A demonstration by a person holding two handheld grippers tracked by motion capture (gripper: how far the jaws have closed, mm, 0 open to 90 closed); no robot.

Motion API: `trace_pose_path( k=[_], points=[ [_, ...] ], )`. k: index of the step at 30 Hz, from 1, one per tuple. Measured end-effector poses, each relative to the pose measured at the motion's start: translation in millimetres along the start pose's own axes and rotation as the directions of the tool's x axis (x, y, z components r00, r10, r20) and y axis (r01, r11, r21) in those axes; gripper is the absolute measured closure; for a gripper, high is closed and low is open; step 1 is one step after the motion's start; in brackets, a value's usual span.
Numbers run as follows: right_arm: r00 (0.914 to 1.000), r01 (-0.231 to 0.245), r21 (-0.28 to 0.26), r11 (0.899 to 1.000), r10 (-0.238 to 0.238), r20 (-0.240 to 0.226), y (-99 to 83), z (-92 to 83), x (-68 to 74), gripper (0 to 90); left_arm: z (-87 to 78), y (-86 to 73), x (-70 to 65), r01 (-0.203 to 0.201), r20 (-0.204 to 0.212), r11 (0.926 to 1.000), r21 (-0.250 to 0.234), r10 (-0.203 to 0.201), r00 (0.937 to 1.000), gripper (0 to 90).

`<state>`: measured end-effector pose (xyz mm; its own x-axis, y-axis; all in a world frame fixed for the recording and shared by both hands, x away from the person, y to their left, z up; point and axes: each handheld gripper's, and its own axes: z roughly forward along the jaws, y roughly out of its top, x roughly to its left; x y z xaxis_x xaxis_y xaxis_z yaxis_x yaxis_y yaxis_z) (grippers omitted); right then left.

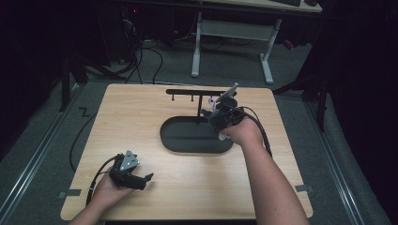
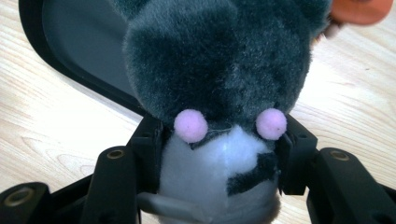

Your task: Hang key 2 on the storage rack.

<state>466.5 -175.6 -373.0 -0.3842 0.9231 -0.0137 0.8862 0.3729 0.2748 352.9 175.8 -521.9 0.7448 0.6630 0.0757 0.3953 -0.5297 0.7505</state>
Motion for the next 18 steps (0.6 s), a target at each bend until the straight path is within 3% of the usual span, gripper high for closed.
trace_pose_path(
  k=[13,18],
  points=[
    [0.9997,-0.012,-0.014,1.0,0.012,-0.019,1.5,13.5,-0.1,45.1,0.5,-0.4,0.0,-0.005,0.003,1.0,0.007,0.005,1.0,6.0],
    [0.9994,-0.028,-0.027,0.999,0.027,-0.019,3.0,17.6,0.5,36.0,0.9,-0.7,-0.2,-0.008,0.005,0.9999,0.008,0.008,1.0,6.0]
  ],
)
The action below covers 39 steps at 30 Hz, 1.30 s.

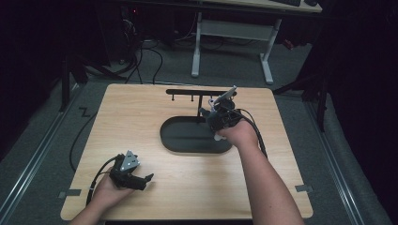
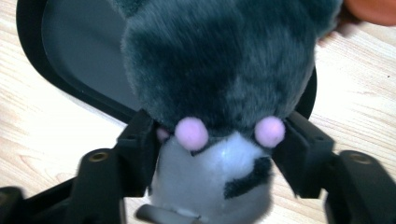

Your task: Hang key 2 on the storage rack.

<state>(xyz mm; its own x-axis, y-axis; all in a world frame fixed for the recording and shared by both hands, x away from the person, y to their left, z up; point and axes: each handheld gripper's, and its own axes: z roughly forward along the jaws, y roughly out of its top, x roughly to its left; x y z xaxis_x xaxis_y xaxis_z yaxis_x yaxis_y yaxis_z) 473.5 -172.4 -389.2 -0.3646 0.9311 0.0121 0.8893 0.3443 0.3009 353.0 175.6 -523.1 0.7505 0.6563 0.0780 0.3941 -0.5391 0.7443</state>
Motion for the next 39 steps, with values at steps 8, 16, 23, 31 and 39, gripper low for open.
trace_pose_path(
  k=[8,16,23,31,39],
  points=[
    [0.9998,-0.021,-0.024,1.0,0.021,-0.002,0.3,0.6,-2.1,32.7,-0.1,-0.5,-0.1,0.001,-0.001,1.0,-0.002,-0.001,1.0,6.0],
    [0.9998,-0.019,-0.025,1.0,0.019,-0.009,-7.3,3.0,-1.2,32.7,-2.1,-0.5,-0.2,0.003,-0.002,1.0,-0.009,-0.003,1.0,6.0],
    [1.0,0.004,-0.041,0.999,-0.003,0.008,-22.2,11.2,-2.6,33.5,-1.2,-0.4,-1.3,0.0,0.0,0.9999,-0.012,0.0,1.0,6.0],
    [0.9999,0.007,-0.082,0.997,-0.008,-0.013,-45.1,15.5,-3.1,36.2,-0.5,-0.2,-2.5,-0.001,0.003,0.9999,-0.011,0.001,1.0,6.1],
    [0.9997,0.005,-0.161,0.987,-0.009,-0.023,-85.0,35.5,-10.5,34.7,1.6,0.2,-5.9,-0.016,0.011,0.9998,-0.01,0.016,0.9998,6.0]
  ],
)
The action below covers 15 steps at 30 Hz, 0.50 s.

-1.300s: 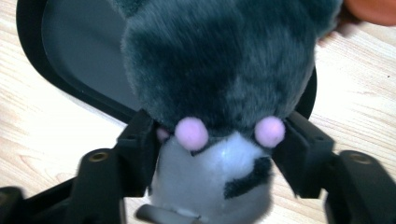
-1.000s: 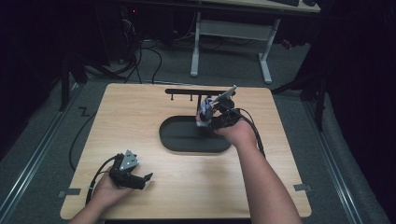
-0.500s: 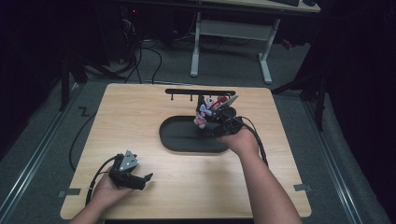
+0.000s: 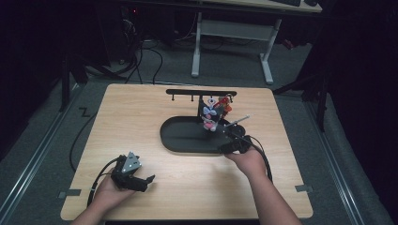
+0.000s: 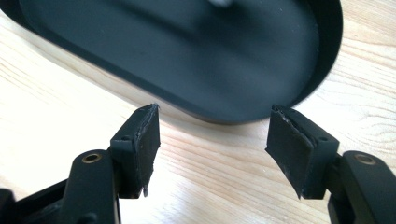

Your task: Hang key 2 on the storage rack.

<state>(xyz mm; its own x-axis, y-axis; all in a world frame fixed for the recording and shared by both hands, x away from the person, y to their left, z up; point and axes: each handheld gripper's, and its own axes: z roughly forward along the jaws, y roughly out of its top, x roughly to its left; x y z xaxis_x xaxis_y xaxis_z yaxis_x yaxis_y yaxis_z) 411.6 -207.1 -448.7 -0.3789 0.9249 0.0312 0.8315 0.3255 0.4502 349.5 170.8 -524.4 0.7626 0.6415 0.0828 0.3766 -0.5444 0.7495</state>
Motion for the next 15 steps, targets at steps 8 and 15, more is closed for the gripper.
trace_pose_path(
  k=[8,15],
  points=[
    [0.9999,0.009,-0.18,0.984,-0.011,-0.008,-57.9,11.1,-2.4,32.9,1.1,0.1,-1.1,-0.002,0.003,1.0,0.0,0.002,1.0,6.7],
    [0.9996,0.028,-0.286,0.958,-0.029,0.0,-104.4,15.6,3.7,28.4,1.3,2.5,-3.4,-0.016,0.013,0.9997,-0.017,0.017,0.9998,8.0]
  ],
)
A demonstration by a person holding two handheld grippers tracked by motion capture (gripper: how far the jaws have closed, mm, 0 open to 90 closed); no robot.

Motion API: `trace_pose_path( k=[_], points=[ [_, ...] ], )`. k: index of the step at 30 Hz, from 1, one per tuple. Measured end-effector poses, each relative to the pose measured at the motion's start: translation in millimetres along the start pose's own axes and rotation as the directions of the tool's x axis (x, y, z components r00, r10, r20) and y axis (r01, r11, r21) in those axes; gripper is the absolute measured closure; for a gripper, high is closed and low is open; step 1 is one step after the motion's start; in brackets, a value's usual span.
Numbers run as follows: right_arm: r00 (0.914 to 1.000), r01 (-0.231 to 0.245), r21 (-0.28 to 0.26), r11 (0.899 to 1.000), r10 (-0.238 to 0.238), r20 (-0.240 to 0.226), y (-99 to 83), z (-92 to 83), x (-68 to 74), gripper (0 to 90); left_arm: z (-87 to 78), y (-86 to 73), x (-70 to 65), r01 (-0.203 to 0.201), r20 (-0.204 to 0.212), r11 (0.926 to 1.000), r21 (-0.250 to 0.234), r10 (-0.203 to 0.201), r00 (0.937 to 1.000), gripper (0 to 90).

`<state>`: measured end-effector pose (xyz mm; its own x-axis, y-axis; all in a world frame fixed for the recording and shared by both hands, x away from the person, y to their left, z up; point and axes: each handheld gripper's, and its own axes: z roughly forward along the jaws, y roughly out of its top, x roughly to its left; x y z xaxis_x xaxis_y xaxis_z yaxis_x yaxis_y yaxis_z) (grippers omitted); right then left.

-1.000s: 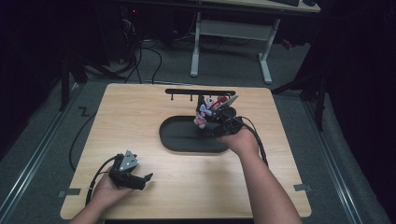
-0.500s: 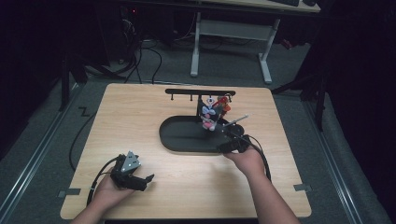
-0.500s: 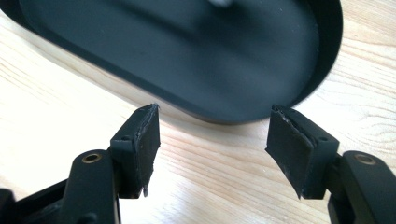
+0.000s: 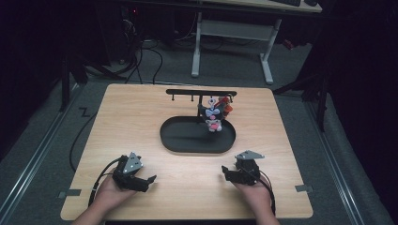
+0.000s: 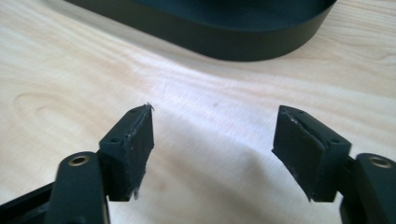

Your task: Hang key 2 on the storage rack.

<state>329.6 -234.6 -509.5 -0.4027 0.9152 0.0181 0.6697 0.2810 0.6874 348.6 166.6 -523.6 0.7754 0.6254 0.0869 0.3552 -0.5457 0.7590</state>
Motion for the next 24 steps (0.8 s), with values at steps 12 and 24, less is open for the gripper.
trace_pose_path(
  k=[12,24],
  points=[
    [0.9996,-0.027,-0.203,0.979,0.027,-0.004,-43.2,-31.8,23.9,21.8,-2.5,7.5,-13.7,-0.002,0.036,0.999,-0.045,0.004,0.9993,10.1],
    [0.9991,-0.016,-0.18,0.984,0.009,-0.041,-41.8,-22.3,26.7,23.7,-5.5,7.4,-13.6,-0.025,0.04,0.9986,-0.046,0.027,0.9988,11.0]
  ],
)
